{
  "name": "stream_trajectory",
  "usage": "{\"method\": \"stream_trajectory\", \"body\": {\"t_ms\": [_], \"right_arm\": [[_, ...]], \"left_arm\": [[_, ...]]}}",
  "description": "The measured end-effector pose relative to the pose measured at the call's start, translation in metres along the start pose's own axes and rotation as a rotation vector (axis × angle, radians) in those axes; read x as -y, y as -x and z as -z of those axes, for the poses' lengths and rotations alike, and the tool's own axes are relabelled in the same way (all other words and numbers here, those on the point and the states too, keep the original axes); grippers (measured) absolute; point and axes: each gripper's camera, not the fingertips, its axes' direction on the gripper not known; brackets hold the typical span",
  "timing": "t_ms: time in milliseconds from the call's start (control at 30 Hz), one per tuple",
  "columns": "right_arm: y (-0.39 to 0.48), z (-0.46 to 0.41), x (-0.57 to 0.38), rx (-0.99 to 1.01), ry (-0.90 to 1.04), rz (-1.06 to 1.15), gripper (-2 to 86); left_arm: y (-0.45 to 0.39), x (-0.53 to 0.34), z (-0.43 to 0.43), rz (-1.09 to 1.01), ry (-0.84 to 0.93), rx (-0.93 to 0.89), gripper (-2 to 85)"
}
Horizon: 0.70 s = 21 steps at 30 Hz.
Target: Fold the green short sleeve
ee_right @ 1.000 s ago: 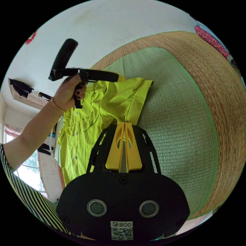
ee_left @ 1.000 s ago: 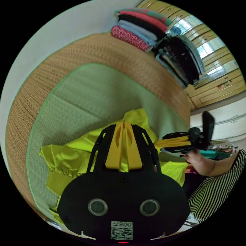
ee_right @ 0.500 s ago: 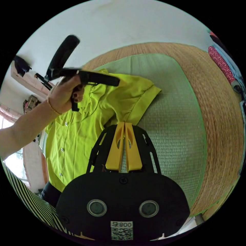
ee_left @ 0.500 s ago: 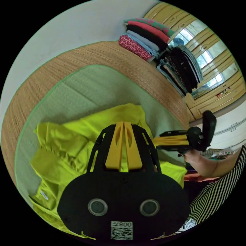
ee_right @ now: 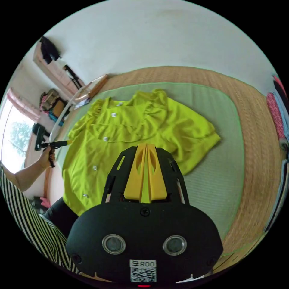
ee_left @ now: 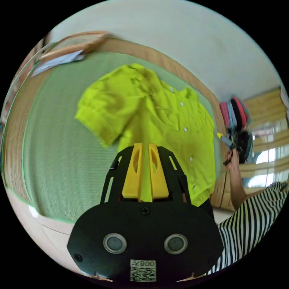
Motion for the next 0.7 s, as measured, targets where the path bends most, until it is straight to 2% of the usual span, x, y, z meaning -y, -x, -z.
{"method": "stream_trajectory", "body": {"t_ms": [133,300,367,500,567,700], "right_arm": [[0.099,-0.025,0.053,0.264,0.04,0.206,4.0],[0.229,-0.071,0.107,0.389,0.155,0.444,7.6],[0.272,-0.085,0.123,0.373,0.185,0.523,8.2],[0.338,-0.122,0.146,0.309,0.302,0.637,9.2],[0.347,-0.123,0.154,0.337,0.317,0.633,8.7],[0.349,-0.107,0.174,0.321,0.227,0.593,7.2]], "left_arm": [[0.09,-0.046,0.037,0.25,-0.144,-0.041,9.4],[0.167,-0.057,0.032,0.397,-0.24,-0.284,9.9],[0.199,-0.057,0.023,0.45,-0.28,-0.417,8.2],[0.227,-0.056,0.011,0.456,-0.295,-0.59,2.2],[0.233,-0.054,0.031,0.4,-0.338,-0.587,1.3],[0.252,-0.044,0.078,0.301,-0.405,-0.526,1.2]]}}
